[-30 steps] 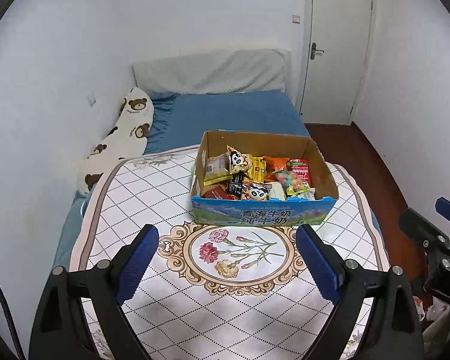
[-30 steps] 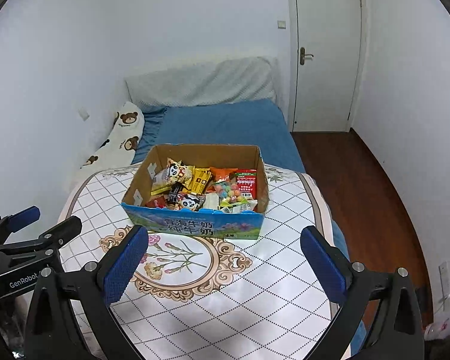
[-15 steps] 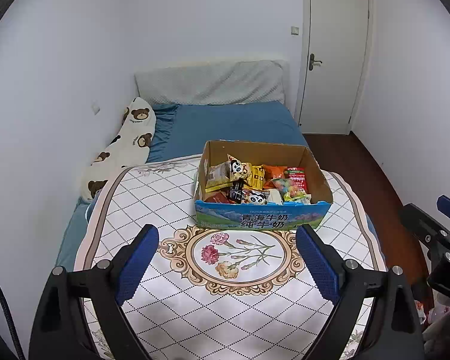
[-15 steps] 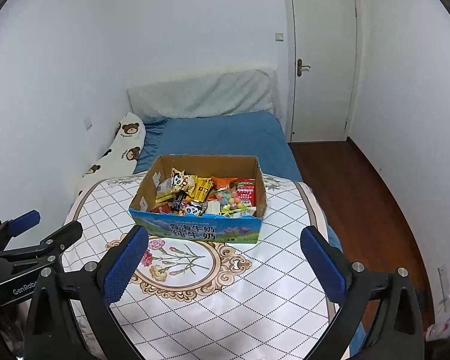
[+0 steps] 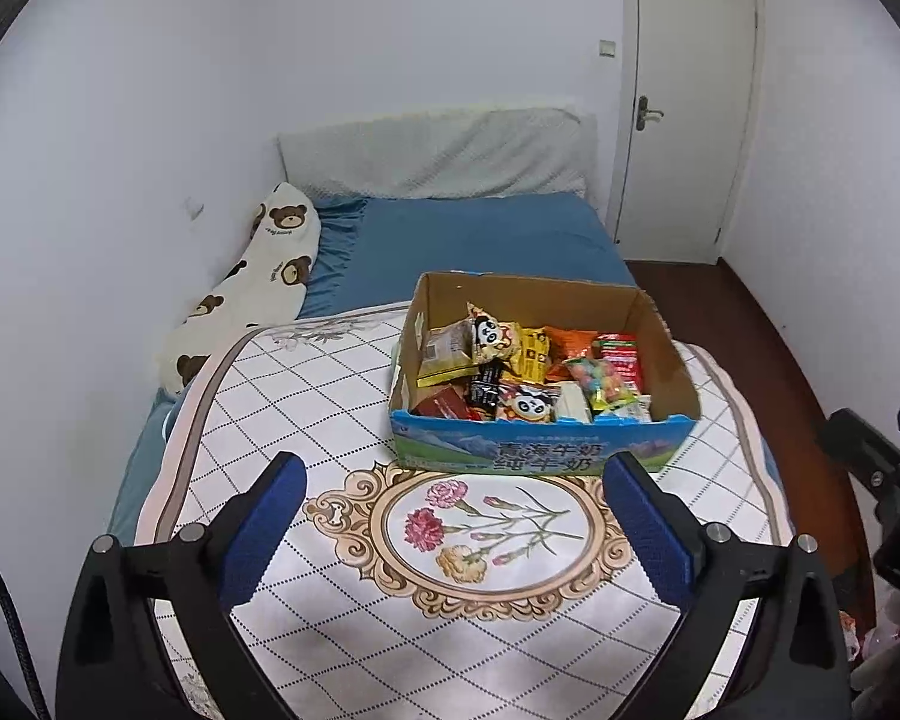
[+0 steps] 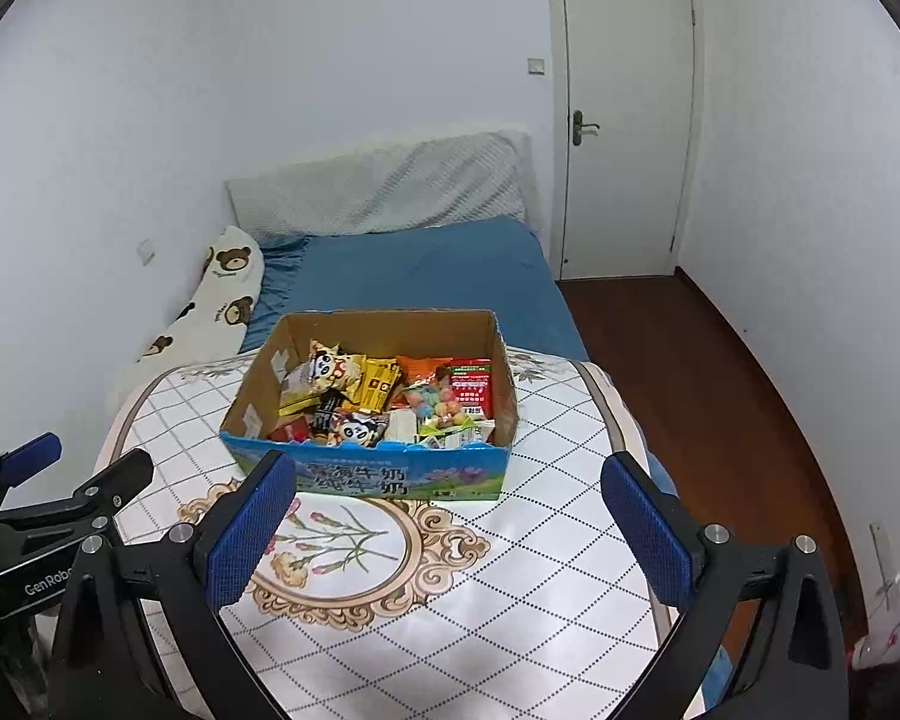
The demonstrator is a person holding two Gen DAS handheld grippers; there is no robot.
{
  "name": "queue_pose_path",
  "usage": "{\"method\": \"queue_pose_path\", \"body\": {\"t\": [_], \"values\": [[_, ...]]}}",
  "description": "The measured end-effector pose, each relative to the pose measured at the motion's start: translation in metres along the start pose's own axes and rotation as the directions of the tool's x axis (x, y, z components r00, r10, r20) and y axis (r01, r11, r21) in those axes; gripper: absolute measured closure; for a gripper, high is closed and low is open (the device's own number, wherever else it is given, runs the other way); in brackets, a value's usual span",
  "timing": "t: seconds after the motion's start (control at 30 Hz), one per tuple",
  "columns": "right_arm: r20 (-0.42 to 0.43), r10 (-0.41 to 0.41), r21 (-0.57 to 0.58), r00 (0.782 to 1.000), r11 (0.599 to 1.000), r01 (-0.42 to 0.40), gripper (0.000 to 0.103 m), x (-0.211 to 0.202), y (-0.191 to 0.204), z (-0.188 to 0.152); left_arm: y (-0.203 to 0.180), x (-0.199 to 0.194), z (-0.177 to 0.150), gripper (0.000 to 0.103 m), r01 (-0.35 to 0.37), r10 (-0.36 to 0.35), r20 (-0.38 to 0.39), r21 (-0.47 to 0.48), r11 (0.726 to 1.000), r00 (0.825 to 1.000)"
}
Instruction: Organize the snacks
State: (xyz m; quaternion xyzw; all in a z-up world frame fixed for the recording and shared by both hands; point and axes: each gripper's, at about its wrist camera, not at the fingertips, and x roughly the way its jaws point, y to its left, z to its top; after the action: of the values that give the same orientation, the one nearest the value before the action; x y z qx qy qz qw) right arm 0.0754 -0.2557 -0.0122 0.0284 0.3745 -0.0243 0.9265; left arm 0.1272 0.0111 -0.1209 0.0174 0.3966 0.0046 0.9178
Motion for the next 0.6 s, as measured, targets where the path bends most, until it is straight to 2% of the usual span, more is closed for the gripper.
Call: {"method": "queue_pose_path", "body": {"t": [0.2, 0.6], "values": [[-0.024, -0.021, 0.007, 0.999, 1.000, 0.021, 0.000, 0.034, -0.003, 0.008, -0.002, 0.038, 0.010, 0.001, -0.033, 0.034, -0.036, 0.015, 0.999, 0.999], [-0.099, -0.038, 0.035, 0.994, 0.999, 0.041, 0.000, 0.098, -0.015, 0.012, -0.013, 0.086, 0.026, 0.001, -0.023, 0.025, -0.085, 0.029, 0.999, 0.996]]}}
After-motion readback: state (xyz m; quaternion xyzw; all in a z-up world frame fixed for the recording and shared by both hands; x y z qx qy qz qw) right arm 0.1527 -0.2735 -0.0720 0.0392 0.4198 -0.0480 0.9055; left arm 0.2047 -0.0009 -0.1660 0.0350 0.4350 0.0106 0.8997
